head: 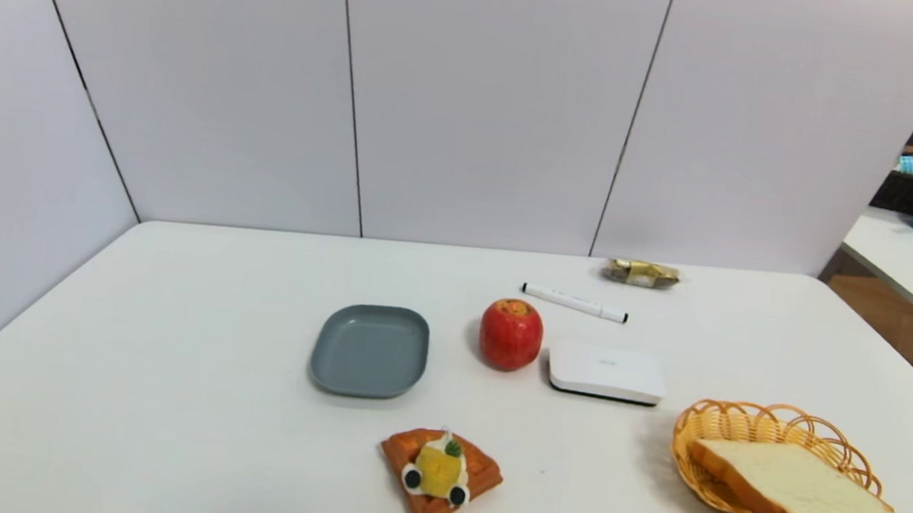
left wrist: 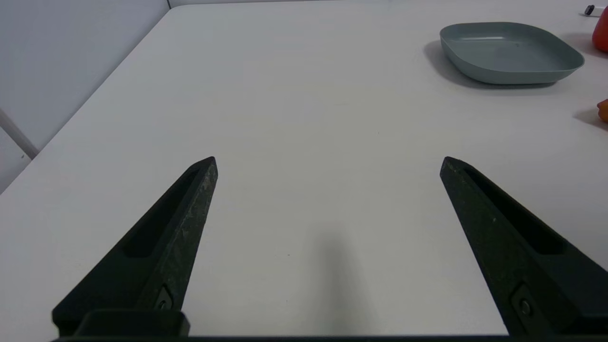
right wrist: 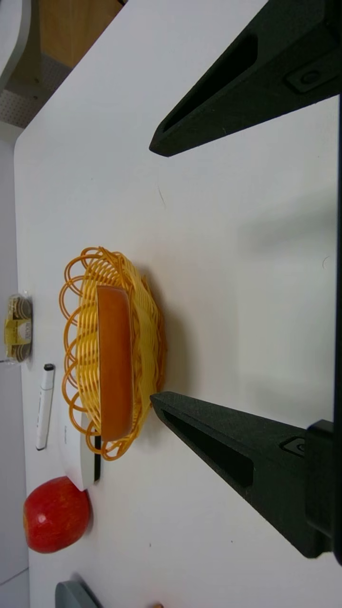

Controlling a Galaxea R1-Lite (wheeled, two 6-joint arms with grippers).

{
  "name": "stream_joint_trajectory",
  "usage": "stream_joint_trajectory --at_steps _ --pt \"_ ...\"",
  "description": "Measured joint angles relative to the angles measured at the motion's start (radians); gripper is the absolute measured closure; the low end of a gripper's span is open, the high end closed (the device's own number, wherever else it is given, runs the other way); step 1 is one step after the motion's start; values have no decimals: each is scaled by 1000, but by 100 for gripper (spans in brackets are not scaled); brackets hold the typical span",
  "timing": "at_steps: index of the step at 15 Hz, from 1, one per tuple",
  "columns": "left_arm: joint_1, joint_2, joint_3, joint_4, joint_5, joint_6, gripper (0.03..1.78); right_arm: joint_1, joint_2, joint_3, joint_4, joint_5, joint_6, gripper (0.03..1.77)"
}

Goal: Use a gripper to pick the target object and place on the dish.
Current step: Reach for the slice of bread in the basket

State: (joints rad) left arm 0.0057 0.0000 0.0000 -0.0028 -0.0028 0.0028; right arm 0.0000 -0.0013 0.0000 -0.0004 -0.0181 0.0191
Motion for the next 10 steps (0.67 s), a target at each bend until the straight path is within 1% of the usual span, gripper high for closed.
stream_joint_trajectory --at_steps 10 --pt "0 0 0 0 0 0 12 0 7 0 5 3 -14 9"
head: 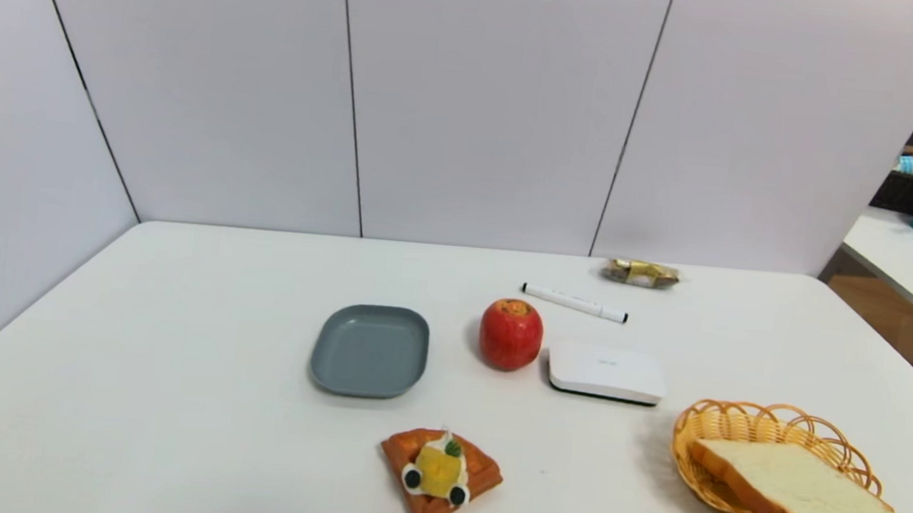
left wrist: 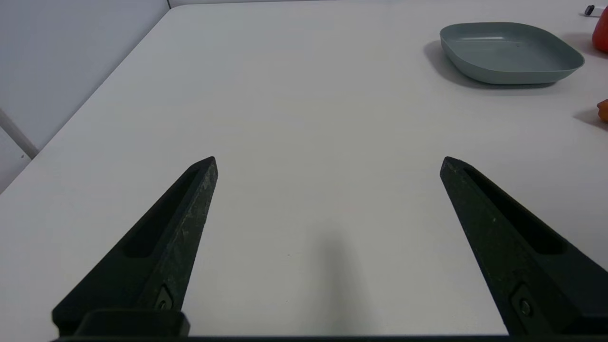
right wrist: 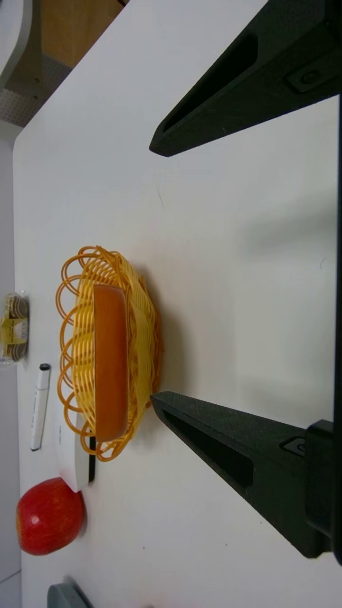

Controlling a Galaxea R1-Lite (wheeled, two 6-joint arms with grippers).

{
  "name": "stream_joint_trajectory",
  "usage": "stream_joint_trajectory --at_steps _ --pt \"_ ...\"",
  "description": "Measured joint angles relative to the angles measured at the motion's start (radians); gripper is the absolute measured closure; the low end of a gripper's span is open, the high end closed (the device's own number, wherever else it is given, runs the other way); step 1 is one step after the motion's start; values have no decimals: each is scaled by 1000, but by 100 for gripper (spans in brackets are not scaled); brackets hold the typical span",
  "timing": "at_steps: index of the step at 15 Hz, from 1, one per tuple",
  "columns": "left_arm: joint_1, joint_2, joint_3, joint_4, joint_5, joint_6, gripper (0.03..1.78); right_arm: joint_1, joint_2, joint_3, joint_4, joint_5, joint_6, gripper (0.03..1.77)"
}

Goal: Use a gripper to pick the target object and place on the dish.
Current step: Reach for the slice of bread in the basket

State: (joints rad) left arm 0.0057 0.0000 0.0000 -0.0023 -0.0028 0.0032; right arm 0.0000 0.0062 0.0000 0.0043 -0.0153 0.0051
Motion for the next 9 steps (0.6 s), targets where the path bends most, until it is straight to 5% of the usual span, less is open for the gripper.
stream_joint_trajectory --at_steps 4,9 --pt "0 0 0 0 0 0 12 0 87 -76 -11 -2 -46 9" --pt "0 0 0 0 0 0 12 21 339 -490 -17 0 -198 9"
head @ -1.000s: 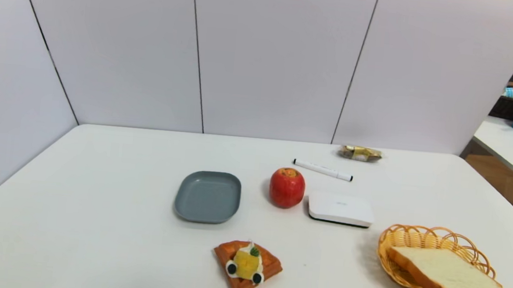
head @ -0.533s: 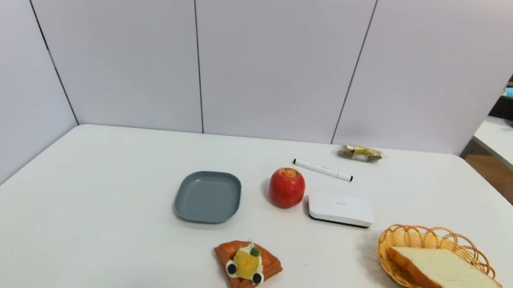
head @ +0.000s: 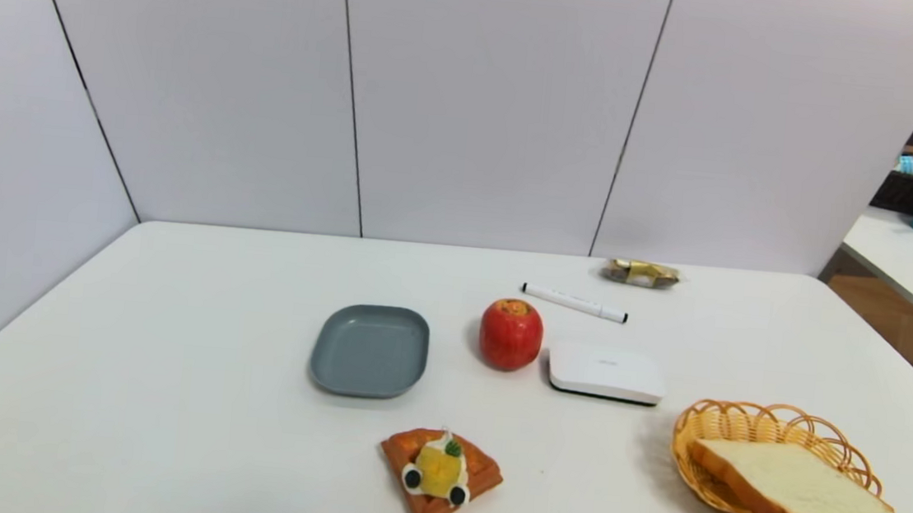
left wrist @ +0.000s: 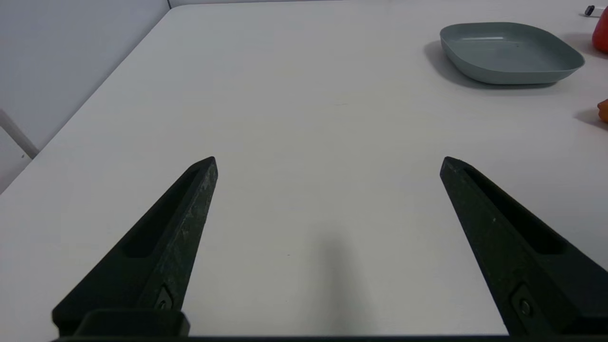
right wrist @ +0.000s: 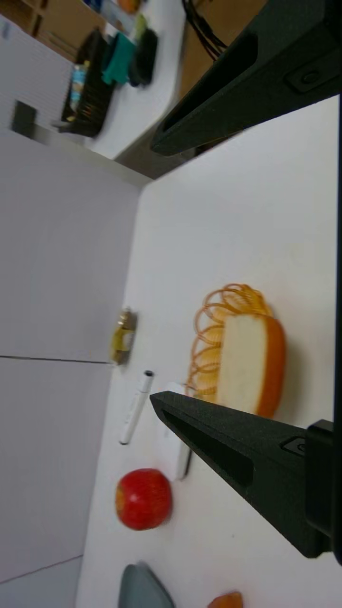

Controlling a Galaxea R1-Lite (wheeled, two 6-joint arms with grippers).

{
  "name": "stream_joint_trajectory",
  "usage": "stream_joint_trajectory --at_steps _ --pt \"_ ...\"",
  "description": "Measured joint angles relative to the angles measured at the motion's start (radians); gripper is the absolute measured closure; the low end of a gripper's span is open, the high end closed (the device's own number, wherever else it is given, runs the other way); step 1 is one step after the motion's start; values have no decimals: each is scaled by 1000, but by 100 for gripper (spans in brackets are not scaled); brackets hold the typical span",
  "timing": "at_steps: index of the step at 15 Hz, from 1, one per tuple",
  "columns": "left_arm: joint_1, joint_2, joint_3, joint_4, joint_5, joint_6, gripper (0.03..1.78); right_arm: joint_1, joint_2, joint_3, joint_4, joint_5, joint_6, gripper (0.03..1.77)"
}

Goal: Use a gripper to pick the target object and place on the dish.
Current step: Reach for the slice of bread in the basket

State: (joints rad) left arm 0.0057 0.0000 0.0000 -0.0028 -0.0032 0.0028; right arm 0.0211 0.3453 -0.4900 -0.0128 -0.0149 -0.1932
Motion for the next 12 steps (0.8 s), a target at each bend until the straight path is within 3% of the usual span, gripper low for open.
stream_joint_trajectory --at_steps 3,5,8,10,12 --pt "0 0 0 0 0 0 12 4 187 -318 27 0 -39 9" --pt "0 0 0 0 0 0 12 4 309 -512 107 8 -67 9" --pt "0 0 0 0 0 0 12 9 438 -697 401 81 -170 9" --pt "0 0 0 0 0 0 12 11 468 -733 597 133 -251 9" --pt "0 0 0 0 0 0 12 23 469 -745 775 144 -300 9"
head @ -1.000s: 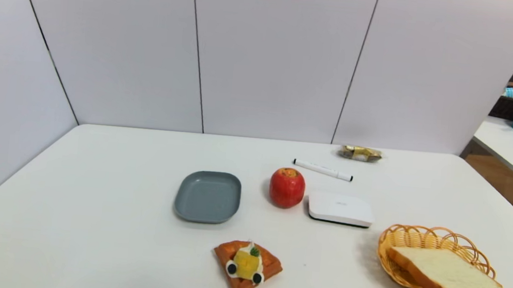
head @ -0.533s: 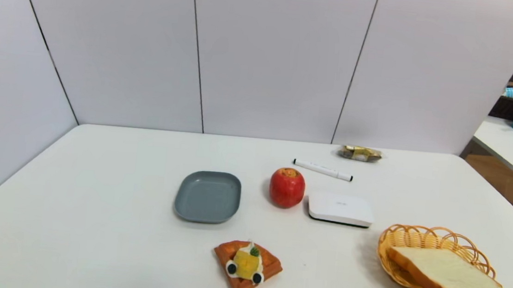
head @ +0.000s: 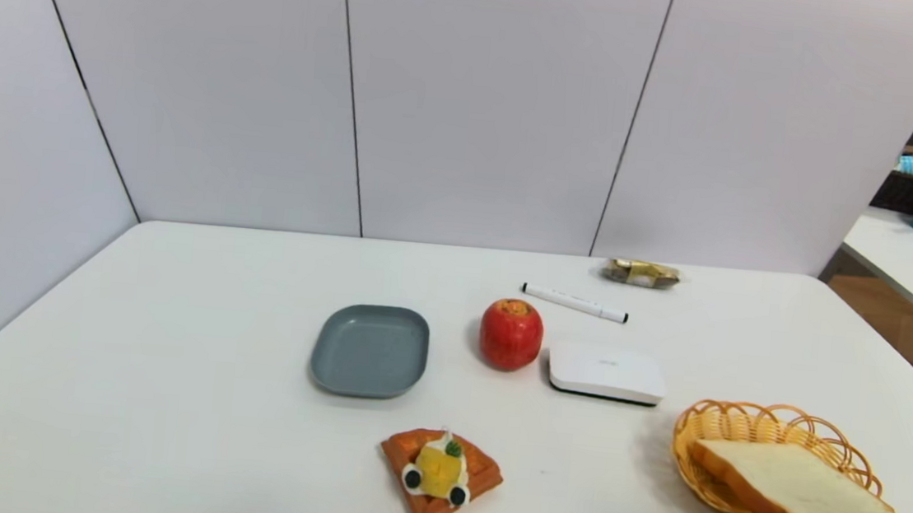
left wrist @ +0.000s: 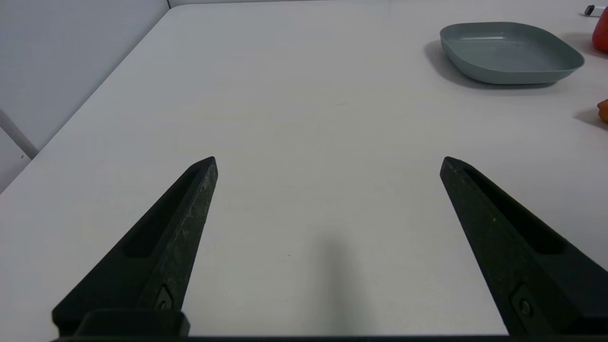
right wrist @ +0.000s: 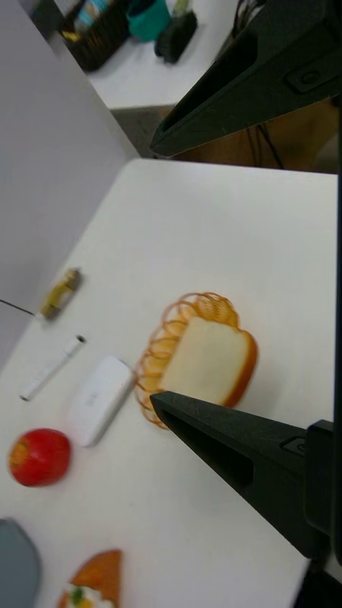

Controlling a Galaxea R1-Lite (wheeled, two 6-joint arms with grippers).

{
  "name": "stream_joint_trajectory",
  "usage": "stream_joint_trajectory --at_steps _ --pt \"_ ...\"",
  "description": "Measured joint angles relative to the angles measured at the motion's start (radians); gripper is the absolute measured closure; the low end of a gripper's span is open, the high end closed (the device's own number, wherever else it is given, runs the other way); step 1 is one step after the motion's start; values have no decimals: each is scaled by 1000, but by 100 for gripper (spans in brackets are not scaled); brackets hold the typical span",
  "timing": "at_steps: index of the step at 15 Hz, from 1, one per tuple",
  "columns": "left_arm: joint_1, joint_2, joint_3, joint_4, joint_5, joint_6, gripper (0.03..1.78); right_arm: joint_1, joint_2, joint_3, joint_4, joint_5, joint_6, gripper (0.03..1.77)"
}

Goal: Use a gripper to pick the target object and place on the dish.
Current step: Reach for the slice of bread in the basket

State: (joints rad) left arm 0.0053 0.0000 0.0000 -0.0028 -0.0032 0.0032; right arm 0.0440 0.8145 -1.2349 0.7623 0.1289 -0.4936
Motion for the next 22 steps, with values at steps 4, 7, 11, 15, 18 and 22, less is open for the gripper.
stream_joint_trajectory --at_steps 4,7,11,15,18,22 --pt "0 0 0 0 0 0 12 52 -49 40 235 -1 -106 9" --pt "0 0 0 0 0 0 12 65 -105 161 242 -3 -213 9" --pt "0 0 0 0 0 0 12 66 -159 344 138 -10 -377 9" --pt "0 0 0 0 0 0 12 64 -171 448 48 -48 -482 9" --pt "0 0 0 0 0 0 12 74 -158 558 -153 -46 -540 9" --pt "0 0 0 0 0 0 12 77 -123 692 -392 -17 -573 9"
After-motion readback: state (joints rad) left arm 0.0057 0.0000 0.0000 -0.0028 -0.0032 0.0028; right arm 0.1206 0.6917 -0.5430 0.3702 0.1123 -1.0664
